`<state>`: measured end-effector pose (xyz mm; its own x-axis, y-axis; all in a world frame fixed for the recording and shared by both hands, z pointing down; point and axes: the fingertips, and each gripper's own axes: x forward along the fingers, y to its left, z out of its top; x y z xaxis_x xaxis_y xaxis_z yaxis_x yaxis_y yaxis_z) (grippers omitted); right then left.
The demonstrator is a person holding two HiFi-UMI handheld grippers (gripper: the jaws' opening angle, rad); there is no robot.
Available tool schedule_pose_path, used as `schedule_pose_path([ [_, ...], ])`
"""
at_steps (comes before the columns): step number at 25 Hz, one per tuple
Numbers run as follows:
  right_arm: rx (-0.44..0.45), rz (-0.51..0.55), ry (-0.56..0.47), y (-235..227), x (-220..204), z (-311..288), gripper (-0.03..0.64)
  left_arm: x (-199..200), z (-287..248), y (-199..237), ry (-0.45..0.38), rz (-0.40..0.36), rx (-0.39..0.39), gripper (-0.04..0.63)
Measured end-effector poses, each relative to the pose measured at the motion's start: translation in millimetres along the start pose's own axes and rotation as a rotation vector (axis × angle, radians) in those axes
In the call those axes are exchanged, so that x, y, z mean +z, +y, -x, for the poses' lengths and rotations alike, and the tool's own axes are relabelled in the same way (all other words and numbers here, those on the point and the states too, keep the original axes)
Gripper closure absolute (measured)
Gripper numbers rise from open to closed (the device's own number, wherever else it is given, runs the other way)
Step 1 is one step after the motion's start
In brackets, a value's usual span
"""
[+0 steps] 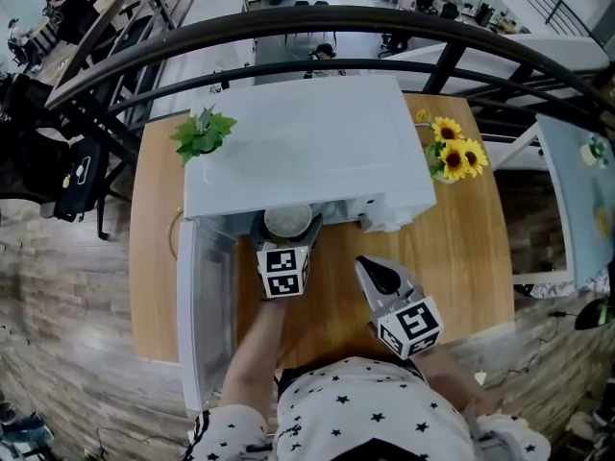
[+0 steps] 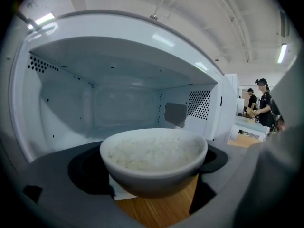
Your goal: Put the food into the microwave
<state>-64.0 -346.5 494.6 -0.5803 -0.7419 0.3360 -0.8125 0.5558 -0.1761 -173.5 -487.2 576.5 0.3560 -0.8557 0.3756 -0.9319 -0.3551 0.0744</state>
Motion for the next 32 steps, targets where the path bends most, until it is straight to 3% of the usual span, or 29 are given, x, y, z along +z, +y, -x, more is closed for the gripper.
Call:
schedule_pose_path([
  [5,-0.005,-0.003,0.004,2,0,-4,0.612,4,-19,5,0.009,-0.036,-0.002,0.066],
  [10,-0.014,-0.011,0.005,1,-2,-6,0.612,-10,-30,13,0.049,-0.023,0.01,0.066],
  [16,-0.02,-0.012,0.017,-1,-5,-7,0.612,-9,-33,21,0.031,-0.041,0.043,0.066],
  [32,-0.018,-0.008,0.007,3,-1,-9,0.612,-19,-38,16,0.115,-0.155,0.076,0.066],
])
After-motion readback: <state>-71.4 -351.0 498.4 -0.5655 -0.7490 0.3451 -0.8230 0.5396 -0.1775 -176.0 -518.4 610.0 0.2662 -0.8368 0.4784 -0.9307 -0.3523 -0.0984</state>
